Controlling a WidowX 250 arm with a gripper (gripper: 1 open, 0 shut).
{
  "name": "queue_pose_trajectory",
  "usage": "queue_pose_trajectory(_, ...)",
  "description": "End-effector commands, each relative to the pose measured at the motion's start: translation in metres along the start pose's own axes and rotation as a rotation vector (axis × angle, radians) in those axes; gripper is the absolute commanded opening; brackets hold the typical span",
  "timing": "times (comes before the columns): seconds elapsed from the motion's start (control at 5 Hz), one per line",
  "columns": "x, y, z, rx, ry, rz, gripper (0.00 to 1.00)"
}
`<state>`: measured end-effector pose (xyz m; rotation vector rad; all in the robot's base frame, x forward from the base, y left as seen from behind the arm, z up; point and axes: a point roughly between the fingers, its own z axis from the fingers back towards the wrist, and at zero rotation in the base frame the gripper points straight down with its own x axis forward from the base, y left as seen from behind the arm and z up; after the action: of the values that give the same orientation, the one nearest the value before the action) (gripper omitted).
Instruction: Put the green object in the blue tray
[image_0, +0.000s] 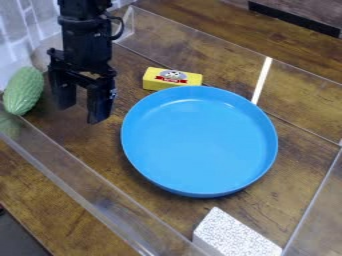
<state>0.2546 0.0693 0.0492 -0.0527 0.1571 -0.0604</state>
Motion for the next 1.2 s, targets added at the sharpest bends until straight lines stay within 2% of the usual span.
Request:
queue_pose_trajectory(0.0,0.0004,0.0045,0.0075,0.005,-0.04,0.017,1.0)
queue_pose_trajectory(1.0,0.0006,0.0042,0.0097,0.005,-0.07,0.037,1.0)
